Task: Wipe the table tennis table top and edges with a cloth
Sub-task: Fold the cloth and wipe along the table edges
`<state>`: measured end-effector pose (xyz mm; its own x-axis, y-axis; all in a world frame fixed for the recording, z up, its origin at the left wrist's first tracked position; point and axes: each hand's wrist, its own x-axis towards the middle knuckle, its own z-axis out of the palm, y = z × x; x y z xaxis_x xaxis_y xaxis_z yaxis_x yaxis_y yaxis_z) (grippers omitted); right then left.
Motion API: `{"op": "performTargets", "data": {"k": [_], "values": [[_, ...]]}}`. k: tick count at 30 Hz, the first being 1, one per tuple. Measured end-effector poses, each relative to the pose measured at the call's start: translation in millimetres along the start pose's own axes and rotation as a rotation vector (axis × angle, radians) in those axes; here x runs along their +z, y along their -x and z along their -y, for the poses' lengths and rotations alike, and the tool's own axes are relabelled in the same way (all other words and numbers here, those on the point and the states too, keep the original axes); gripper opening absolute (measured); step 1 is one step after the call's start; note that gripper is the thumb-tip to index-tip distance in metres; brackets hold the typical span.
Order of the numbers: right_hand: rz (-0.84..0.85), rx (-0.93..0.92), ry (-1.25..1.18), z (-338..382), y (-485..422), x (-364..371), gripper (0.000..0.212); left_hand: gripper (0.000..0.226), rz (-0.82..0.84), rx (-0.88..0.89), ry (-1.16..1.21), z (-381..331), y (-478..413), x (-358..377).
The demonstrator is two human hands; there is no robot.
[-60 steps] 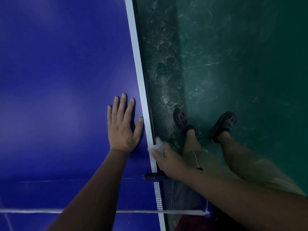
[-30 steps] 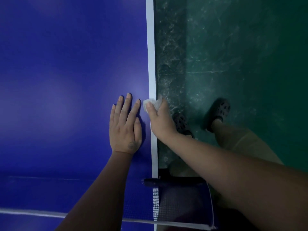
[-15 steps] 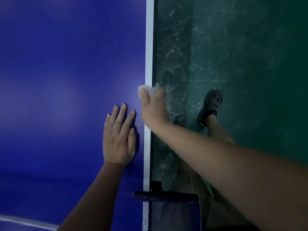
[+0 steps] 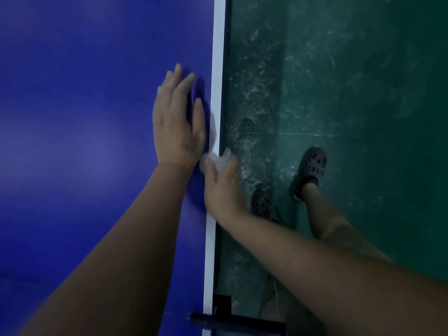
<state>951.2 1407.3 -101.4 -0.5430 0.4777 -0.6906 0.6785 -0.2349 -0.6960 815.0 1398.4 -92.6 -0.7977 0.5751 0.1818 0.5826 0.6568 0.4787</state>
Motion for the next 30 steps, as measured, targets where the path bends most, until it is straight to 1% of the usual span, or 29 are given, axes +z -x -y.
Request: {"op": "performTargets", "data": {"k": [2,4,5,7,9,11,13,15,19,22,24,26,28,30], "values": [[-0.022,0.037,-0.040,35.0,-52.9,-10.2,0.066,0.044,-0.006,-0.052,-0.015,-0.6,-24.0,11.8],[-0.055,0.067,-0.067,62.2,-86.1,-17.3,0.066,0.048,-0.021,-0.119,-0.081,0.6,-36.1,20.7],[-0.063,0.069,-0.065,67.5,-88.7,-18.5,0.069,0.049,-0.033,-0.152,-0.132,1.3,-38.0,23.9],[-0.042,0.022,-0.084,60.3,-70.3,-17.9,0.072,0.051,-0.042,-0.197,-0.209,1.4,-38.1,27.3],[-0.015,0.000,-0.084,46.0,-39.7,-20.3,0.078,0.051,-0.033,-0.201,-0.228,0.0,-37.4,27.4],[0.033,0.030,-0.102,36.6,-23.0,-21.0,0.086,0.051,-0.024,-0.197,-0.235,0.1,-38.0,25.9],[0.063,0.067,-0.100,38.3,-28.9,-22.5,0.085,0.050,-0.008,-0.206,-0.236,-0.1,-39.3,25.3],[0.079,0.078,-0.047,52.0,-50.5,-27.2,0.079,0.050,0.000,-0.217,-0.228,-0.4,-39.9,24.8],[-0.025,0.025,-0.056,103.1,-130.2,-40.5,0.074,0.051,0.003,-0.218,-0.213,0.3,-40.8,24.8],[-0.034,0.006,-0.068,132.1,-173.3,-48.2,0.072,0.052,0.002,-0.223,-0.222,0.0,-40.4,26.1],[-0.006,0.001,-0.068,127.9,-165.0,-51.1,0.074,0.052,0.011,-0.216,-0.225,-1.5,-39.9,26.3],[0.047,0.010,-0.040,113.4,-132.7,-52.7,0.077,0.052,0.009,-0.208,-0.224,-2.2,-41.3,25.5],[0.127,0.057,0.006,100.5,-106.0,-53.7,0.078,0.052,0.004,-0.213,-0.220,-1.5,-42.2,25.7],[0.167,0.092,0.038,97.5,-104.1,-53.9,0.080,0.053,0.009,-0.219,-0.223,-1.1,-41.8,26.1]]}}
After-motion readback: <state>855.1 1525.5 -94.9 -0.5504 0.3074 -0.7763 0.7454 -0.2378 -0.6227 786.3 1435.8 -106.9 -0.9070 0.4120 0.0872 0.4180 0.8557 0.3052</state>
